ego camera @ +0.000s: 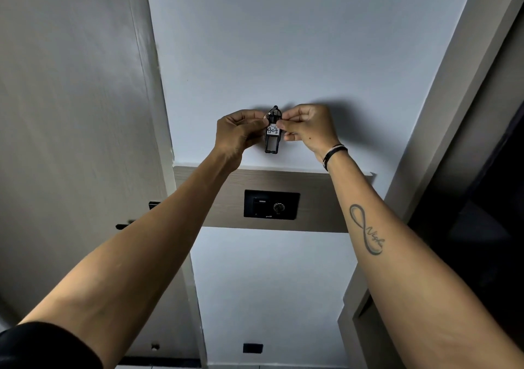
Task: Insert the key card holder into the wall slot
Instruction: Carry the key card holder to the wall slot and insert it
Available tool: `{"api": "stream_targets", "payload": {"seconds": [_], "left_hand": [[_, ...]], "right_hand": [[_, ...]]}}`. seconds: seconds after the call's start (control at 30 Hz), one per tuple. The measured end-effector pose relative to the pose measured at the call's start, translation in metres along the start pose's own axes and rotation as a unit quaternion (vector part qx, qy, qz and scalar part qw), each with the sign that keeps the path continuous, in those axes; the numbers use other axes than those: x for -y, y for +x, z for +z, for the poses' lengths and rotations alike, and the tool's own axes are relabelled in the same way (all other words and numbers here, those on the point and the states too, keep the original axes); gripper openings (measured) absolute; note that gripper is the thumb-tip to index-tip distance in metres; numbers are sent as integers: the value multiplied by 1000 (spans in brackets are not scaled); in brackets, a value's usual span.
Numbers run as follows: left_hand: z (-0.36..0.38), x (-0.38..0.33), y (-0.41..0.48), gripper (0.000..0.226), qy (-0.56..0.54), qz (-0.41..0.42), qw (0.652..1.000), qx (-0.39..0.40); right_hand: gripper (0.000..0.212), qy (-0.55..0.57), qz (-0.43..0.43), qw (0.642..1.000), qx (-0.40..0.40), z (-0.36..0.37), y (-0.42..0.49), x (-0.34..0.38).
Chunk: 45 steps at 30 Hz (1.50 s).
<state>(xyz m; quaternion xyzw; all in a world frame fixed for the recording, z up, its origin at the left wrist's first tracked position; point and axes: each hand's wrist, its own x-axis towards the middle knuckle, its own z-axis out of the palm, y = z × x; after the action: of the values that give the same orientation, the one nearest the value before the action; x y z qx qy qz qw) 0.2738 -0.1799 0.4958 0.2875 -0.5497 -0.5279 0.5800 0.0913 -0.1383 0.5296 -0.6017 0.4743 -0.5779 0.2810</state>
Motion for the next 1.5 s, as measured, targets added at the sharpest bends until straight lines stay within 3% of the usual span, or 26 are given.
{"api": "stream_targets", "payload": {"seconds": [0.33, 0.67, 0.93, 1.27, 1.5], "left_hand": [[-2, -4, 8, 14, 42, 14, 999, 18], [-28, 40, -8, 12, 125, 36, 991, 19], [-45, 85, -30, 13, 245, 59, 968, -11], [-38, 110, -40, 9, 298, 48, 953, -31], [-39, 120, -51, 12, 381, 70, 921, -34]], "right_hand": [[18, -34, -5, 999, 6, -3, 7, -3], [21, -55, 47, 997, 25, 18, -11, -56], [22, -142, 10, 989, 31, 36, -36, -102], [18, -242, 4, 970, 2, 36, -41, -124], [17, -294, 16, 956, 1, 40, -54, -132]]}}
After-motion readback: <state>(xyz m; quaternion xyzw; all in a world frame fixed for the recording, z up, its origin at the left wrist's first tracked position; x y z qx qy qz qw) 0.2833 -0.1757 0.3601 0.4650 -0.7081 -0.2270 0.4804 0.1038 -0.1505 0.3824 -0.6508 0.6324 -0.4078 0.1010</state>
